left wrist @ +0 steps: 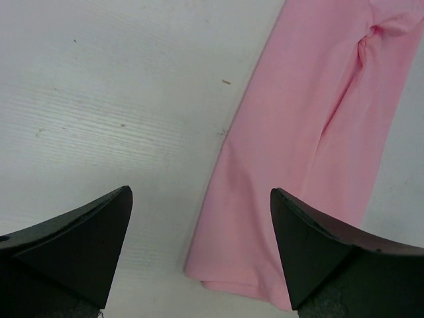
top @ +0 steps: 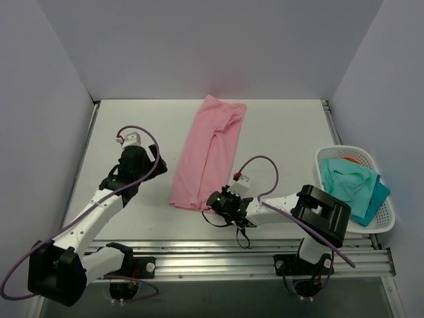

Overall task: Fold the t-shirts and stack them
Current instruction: Fold the tshirt

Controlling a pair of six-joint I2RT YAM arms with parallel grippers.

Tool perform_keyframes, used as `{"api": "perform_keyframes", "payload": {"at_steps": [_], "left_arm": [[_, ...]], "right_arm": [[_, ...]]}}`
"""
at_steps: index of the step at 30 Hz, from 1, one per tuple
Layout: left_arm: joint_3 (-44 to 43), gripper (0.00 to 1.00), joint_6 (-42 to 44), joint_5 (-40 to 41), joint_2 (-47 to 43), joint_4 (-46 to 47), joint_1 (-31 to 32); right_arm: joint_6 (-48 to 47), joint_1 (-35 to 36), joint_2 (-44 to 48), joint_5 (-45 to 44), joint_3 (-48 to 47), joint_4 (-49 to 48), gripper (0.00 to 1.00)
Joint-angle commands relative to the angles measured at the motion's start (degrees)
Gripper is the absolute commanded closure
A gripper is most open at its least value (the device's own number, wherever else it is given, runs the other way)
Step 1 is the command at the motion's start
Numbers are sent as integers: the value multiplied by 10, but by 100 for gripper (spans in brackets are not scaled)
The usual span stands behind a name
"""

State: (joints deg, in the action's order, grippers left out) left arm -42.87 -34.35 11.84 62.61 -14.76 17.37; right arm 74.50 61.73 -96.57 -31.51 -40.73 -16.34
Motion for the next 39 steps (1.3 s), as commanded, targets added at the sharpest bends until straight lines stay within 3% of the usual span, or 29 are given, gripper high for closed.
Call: {"api": "perform_keyframes", "payload": {"at_steps": [1,4,6,7,8,10,13,17,24,29,39], "left_arm": [[-32,6,-29,32,18,-30,53],[-22,6,-32,43,27,-47,115],[-12,6,-37,57,26,-59,148],[1,6,-40,59,23,-68,174],[9,6,-51,67,19,-74,185],[28,6,-56,67,-6,-70,220],[74,6,-70,74,-61,-62,256],[98,6,-120,145,-108,-116,346],[105,6,-191,138,-79,-171,375],[140,6,-225,144,-69,-96,377],[195,6,-235,143,25,70,374]], "right_arm": [[46,5,55,-55,48,103,100],[79,6,97,-62,79,143,99],[93,6,125,-67,93,175,79],[109,6,135,-74,104,188,67],[115,6,156,-78,109,205,31],[124,8,177,-85,116,221,2],[148,16,217,-109,117,270,0],[174,37,277,-128,118,334,0],[231,105,304,-118,155,316,1],[231,117,257,-107,160,248,6],[216,118,220,-147,130,238,18]]}}
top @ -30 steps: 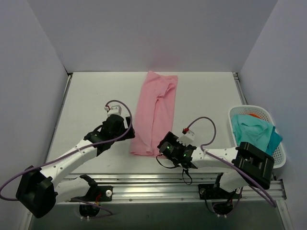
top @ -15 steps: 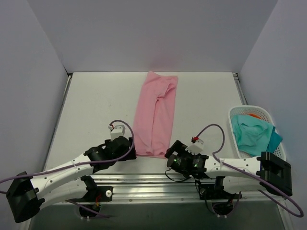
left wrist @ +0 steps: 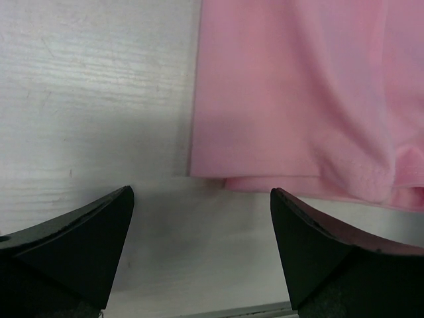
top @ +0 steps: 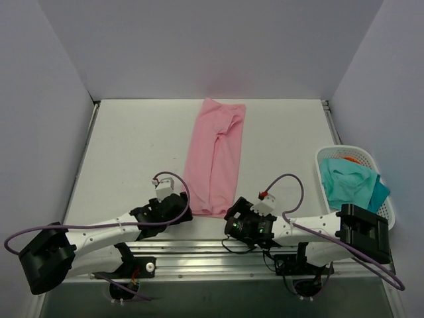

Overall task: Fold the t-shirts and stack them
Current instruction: Fold the tshirt

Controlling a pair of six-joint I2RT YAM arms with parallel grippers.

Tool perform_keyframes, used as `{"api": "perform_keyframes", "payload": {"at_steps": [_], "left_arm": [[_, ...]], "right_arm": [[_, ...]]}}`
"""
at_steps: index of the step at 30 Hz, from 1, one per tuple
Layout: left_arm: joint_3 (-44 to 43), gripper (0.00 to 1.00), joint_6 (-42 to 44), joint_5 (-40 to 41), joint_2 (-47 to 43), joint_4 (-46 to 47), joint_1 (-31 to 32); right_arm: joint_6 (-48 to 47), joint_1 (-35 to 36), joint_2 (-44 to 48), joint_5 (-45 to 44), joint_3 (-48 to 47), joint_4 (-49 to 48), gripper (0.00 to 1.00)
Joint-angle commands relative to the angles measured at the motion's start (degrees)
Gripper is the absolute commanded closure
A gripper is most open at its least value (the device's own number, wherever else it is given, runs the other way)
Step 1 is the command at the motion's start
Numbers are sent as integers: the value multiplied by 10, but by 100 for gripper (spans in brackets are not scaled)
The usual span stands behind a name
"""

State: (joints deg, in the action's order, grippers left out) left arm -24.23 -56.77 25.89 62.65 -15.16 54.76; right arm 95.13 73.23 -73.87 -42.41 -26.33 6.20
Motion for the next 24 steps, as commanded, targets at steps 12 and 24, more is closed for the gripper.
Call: {"api": "perform_keyframes", "payload": {"at_steps": [12,24], "left_arm": [[-6,6,13,-13,106,142,-23],[13,1,26,-36,107,184,-43]], "right_arm": [[-57,-39,-91,-15,-32,-87,59],[-108,-83,-156,21,-44,-150,71]]}}
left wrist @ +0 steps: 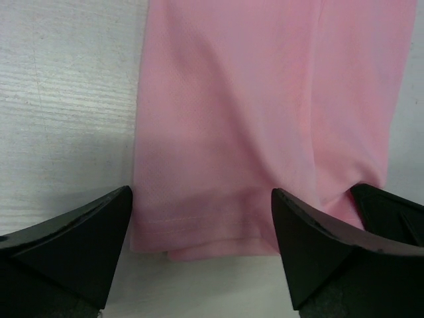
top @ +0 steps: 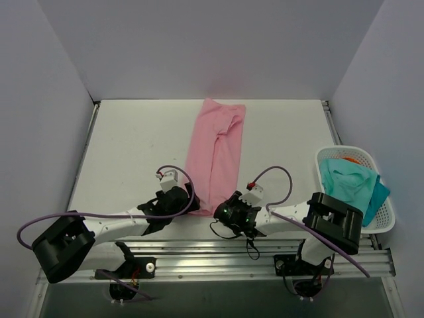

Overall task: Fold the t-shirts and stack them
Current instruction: Fold the tshirt

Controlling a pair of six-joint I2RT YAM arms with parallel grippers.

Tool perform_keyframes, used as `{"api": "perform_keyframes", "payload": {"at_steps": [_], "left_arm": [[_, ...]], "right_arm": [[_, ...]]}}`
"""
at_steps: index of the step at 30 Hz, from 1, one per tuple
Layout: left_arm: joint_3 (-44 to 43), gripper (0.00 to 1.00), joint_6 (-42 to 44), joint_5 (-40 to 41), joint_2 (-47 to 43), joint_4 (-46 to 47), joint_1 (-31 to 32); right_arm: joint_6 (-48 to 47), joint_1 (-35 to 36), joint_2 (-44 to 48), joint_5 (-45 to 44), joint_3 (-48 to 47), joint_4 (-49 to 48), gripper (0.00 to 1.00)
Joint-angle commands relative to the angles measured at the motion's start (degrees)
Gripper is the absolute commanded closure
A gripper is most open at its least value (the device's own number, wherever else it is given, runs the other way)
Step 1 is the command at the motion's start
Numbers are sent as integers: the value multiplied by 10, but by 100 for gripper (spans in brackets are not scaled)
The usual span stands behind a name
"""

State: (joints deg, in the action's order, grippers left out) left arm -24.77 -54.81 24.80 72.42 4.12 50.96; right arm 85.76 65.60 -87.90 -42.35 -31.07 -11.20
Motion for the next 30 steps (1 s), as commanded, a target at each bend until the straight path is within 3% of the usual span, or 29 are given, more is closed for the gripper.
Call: {"api": "perform_keyframes", "payload": {"at_steps": [1,3,5,7,8,10,12,18,25,30], "left_arm": [[19,9,8,-26,9,-7,-6],[24,29,7,-29,11,3,-6],[26,39,8,-33,18,9,-7],[28,56,9,-40,23,18,-7],[27,63,11,-43,29,21,-7],[29,87,15,-50,35,31,-7],[29,96,15,-55,41,35,-7],[42,98,15,-65,25,34,-2],[64,98,4,-78,-48,-8,9],[51,98,7,-79,-92,-58,12]], "right_arm": [[-16,-10,-15,20,4,24,76],[-17,-14,-13,23,9,24,81],[-16,-18,-10,24,14,25,90],[-17,-20,-5,24,20,28,98],[-16,-20,-3,24,22,29,100],[-12,-20,0,24,28,35,100],[-9,-20,4,24,32,41,100],[17,-8,45,21,59,79,100],[81,41,138,6,70,223,100],[95,48,168,-1,65,264,100]]}}
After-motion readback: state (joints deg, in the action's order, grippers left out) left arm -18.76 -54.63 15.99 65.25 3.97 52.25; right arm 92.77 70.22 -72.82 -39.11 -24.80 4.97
